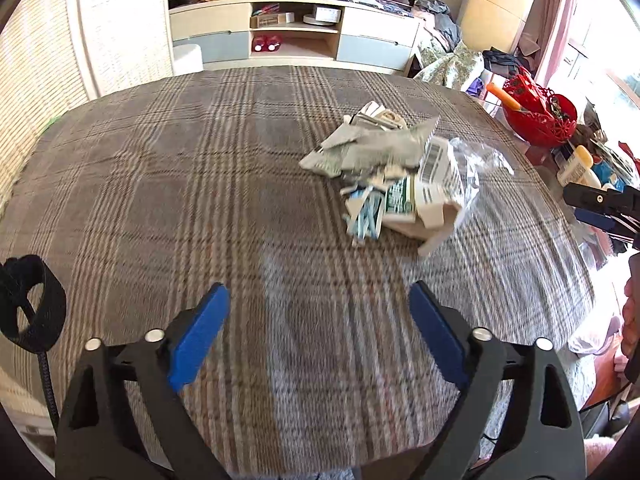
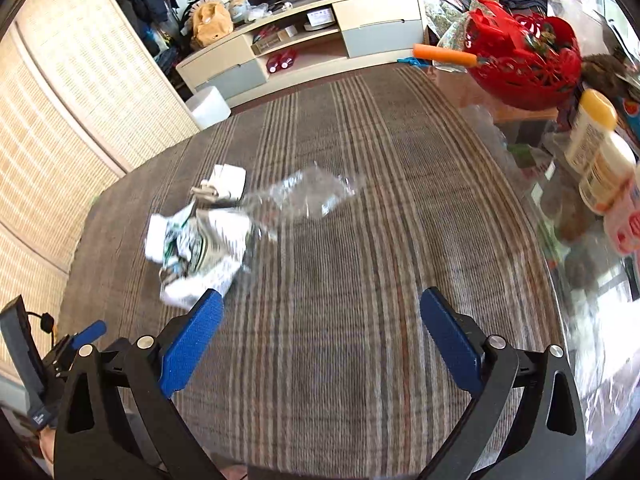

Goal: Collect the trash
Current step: 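Grasp the blue-white paper scrap with the left tool while the right tool grasps the clear plastic bag, then lower the paper scrap and plastic bag into the trash bin while both tools open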

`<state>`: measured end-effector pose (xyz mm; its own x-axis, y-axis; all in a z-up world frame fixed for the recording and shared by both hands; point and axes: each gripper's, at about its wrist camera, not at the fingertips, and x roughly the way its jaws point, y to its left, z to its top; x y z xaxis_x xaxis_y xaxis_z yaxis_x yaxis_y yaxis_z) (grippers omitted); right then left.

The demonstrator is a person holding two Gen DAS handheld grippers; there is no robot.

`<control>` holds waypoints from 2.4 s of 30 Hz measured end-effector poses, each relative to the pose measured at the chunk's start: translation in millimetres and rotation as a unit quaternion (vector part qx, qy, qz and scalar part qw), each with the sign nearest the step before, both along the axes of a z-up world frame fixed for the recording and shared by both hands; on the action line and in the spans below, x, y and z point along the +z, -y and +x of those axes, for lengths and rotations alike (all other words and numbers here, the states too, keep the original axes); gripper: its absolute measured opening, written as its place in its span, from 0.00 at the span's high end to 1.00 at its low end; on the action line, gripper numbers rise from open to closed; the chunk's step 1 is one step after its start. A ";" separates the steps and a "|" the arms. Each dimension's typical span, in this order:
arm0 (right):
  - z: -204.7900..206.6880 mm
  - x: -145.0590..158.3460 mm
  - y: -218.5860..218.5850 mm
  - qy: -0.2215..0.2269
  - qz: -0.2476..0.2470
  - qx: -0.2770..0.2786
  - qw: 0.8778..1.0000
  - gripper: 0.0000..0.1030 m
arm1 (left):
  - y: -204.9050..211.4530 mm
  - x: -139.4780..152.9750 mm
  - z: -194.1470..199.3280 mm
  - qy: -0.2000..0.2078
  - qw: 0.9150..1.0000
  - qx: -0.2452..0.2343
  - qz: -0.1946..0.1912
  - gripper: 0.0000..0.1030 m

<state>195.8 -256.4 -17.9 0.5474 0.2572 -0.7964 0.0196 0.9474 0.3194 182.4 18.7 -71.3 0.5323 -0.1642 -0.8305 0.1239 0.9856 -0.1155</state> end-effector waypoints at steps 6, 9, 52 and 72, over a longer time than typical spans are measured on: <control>44.9 -2.9 -5.0 -0.004 0.015 -0.009 1.000 0.04 | 8.1 -9.3 38.8 -0.017 1.000 -0.018 -0.004 0.43; 66.1 -10.0 -11.2 -0.012 0.019 -0.008 1.000 0.04 | 12.2 -14.3 53.2 -0.019 1.000 -0.025 -0.002 0.50; -14.3 -7.8 36.9 -0.008 -0.026 -0.027 0.999 0.72 | 23.6 -23.4 -9.3 -0.032 0.998 -0.054 0.008 0.89; -199.9 -22.5 18.7 -0.012 -0.023 0.040 0.999 0.72 | 63.6 -21.9 -177.0 -0.017 0.997 -0.073 -0.016 0.89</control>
<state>-4.1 -275.1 -40.4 0.5067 0.2616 -0.8215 -0.0485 0.9600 0.2757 5.4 -44.9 -93.2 0.4731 -0.2638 -0.8406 0.2608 0.9533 -0.1524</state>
